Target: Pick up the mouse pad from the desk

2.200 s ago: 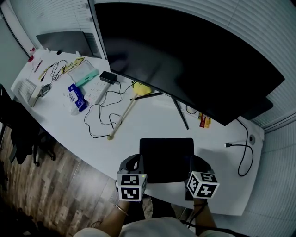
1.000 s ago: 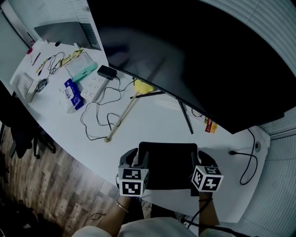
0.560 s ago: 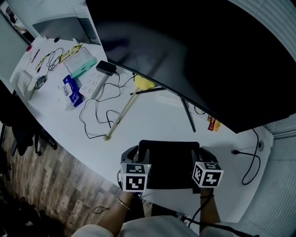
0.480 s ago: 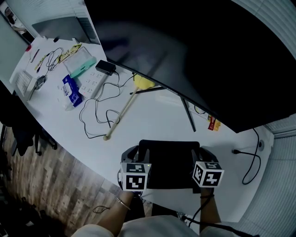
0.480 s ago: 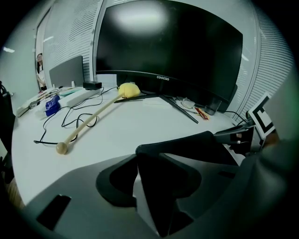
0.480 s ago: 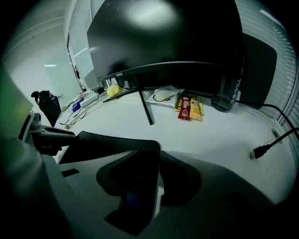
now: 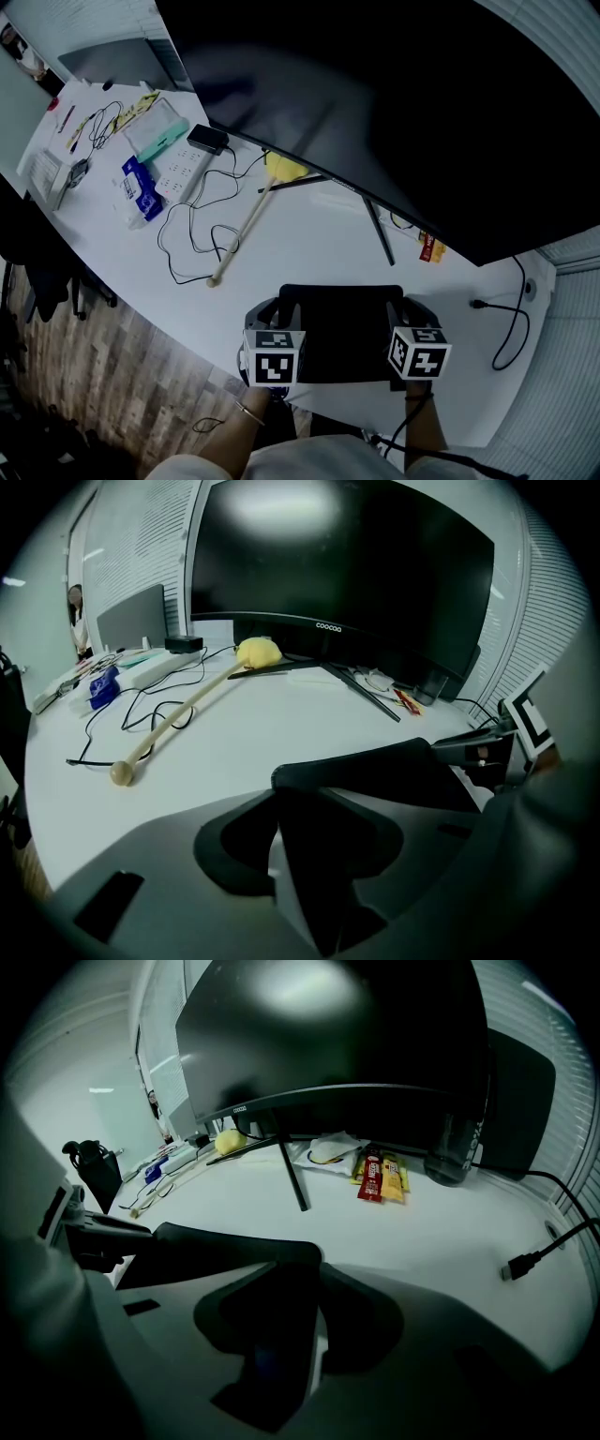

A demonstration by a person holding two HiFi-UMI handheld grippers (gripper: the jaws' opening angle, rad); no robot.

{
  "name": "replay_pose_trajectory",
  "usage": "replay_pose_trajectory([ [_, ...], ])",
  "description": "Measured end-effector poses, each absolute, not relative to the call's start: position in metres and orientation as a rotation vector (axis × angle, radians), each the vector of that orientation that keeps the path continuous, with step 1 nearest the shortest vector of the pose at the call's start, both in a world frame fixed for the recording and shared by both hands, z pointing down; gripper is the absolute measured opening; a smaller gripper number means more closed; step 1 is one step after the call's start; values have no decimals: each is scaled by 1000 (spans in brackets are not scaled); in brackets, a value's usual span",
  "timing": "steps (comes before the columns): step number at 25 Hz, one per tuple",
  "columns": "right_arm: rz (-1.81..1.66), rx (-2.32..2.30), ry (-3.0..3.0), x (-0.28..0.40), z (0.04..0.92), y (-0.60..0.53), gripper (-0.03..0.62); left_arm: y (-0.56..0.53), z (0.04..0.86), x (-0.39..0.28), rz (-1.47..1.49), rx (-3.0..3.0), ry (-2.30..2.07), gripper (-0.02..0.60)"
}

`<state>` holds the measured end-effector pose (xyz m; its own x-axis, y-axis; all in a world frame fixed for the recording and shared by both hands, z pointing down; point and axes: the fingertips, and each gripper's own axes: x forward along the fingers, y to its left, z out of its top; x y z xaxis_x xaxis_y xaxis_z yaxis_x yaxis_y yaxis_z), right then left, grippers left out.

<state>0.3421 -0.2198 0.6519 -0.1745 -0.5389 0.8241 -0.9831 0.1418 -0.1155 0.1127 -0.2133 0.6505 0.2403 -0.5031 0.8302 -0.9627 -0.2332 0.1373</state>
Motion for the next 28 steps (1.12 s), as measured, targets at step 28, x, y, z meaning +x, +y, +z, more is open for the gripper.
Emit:
replay_pose_trajectory([
  [28, 956, 1618, -1863, 338, 601, -197, 64, -210, 599, 129, 754, 2045, -1262, 50],
])
